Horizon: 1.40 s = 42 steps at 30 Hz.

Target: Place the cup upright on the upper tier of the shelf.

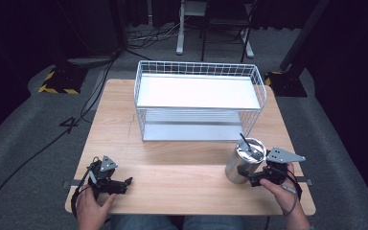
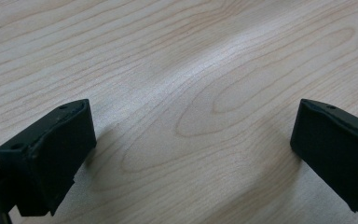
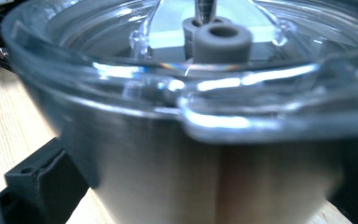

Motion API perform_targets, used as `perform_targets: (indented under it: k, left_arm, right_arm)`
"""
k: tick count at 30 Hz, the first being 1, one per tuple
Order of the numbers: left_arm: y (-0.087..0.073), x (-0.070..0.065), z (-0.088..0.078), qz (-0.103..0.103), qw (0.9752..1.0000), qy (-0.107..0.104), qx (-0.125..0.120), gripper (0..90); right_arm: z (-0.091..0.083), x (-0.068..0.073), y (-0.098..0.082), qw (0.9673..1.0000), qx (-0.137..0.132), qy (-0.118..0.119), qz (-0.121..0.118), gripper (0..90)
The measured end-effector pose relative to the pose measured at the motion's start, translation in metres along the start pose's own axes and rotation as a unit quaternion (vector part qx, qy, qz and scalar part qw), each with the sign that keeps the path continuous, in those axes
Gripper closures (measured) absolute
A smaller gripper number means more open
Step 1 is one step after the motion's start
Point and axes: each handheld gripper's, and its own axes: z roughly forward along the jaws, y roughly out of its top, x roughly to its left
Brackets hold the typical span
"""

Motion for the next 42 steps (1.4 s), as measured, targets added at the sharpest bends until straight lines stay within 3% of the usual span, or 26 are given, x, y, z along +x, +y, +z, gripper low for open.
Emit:
perform_targets:
  k: [11,27,36,42]
  left_arm:
    - [0.0,0.0,0.0,-0.002,1.0,-0.002,0.0,0.3]
    - [0.0,0.0,0.0,-0.002,1.0,-0.002,-0.001,0.3]
    - [0.001,0.001,0.001,0.001,1.0,-0.001,0.0,0.2]
    - [0.003,0.002,0.002,-0.001,1.0,-0.001,0.0,0.2]
  right_arm:
    - [0.0,0.001,-0.003,0.9998,-0.013,-0.01,-0.01,3.3]
    - [-0.005,0.003,-0.001,0.9996,-0.012,-0.017,-0.017,3.6]
    - [-0.018,0.005,0.017,0.9993,-0.026,-0.017,-0.02,3.6]
    - [-0.025,0.008,0.039,0.9991,-0.03,-0.021,-0.022,3.6]
